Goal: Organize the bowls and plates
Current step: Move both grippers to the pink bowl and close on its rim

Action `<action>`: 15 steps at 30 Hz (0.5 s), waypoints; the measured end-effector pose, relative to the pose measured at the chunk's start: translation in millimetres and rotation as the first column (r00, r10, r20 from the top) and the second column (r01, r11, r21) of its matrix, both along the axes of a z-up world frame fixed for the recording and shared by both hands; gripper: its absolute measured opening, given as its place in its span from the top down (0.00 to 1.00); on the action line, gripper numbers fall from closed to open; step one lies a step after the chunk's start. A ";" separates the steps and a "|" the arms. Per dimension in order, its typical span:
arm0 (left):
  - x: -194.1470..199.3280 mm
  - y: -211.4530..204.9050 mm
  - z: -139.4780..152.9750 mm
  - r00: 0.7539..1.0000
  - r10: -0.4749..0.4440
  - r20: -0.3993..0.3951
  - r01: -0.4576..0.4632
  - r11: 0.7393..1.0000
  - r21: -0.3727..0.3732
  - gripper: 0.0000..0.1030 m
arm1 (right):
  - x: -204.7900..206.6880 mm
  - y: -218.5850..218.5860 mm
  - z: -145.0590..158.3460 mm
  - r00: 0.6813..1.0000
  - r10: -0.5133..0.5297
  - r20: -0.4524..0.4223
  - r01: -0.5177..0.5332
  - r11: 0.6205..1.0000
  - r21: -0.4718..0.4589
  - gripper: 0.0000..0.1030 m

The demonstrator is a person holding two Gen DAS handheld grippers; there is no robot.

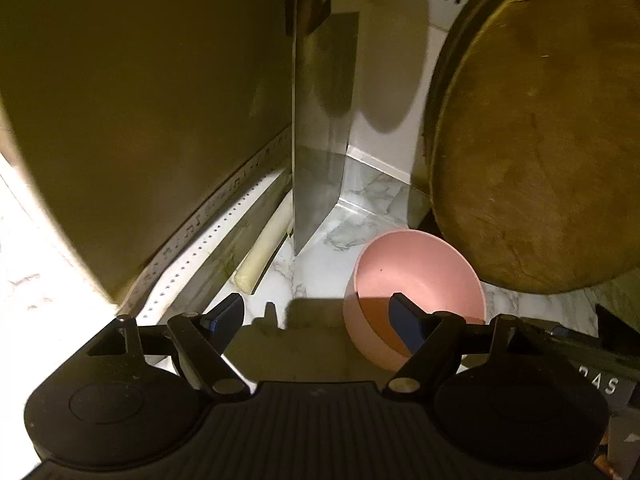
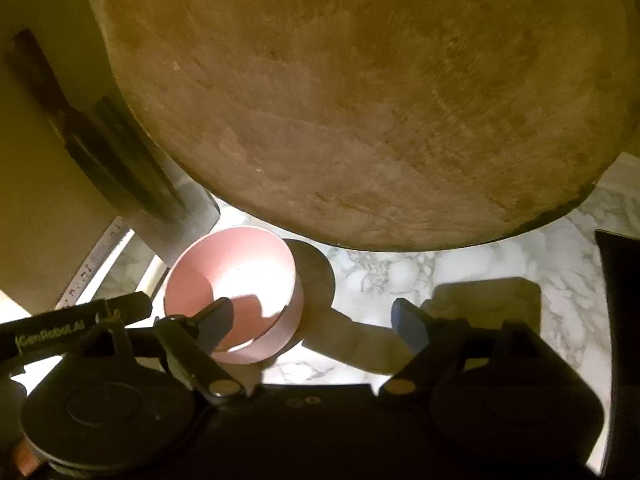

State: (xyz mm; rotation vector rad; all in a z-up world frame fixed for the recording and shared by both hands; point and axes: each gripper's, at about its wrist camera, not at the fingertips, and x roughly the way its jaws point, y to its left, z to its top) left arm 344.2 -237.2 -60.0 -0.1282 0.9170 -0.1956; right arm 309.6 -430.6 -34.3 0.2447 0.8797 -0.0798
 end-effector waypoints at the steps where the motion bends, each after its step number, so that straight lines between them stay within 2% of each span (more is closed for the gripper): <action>1: 2.9 -0.7 -1.9 1.000 0.001 -0.001 -0.001 1.000 -0.002 0.23 | 3.2 -0.1 -3.3 1.000 0.000 -0.005 0.000 1.000 -0.001 0.22; 10: 22.1 -14.5 -18.1 1.000 -0.008 -0.018 0.008 1.000 0.002 0.24 | 22.1 0.1 -21.1 0.999 0.023 -0.040 -0.022 0.999 0.024 0.35; 11: 23.0 -15.7 -19.5 1.000 -0.011 -0.018 0.011 1.000 0.002 0.27 | 23.4 0.4 -22.1 0.999 0.025 -0.043 -0.024 0.999 0.025 0.39; 15: 28.1 -19.8 -25.3 0.998 -0.040 -0.042 0.039 0.999 -0.008 0.54 | 26.0 3.5 -24.8 0.998 0.043 -0.052 -0.041 0.999 0.032 0.54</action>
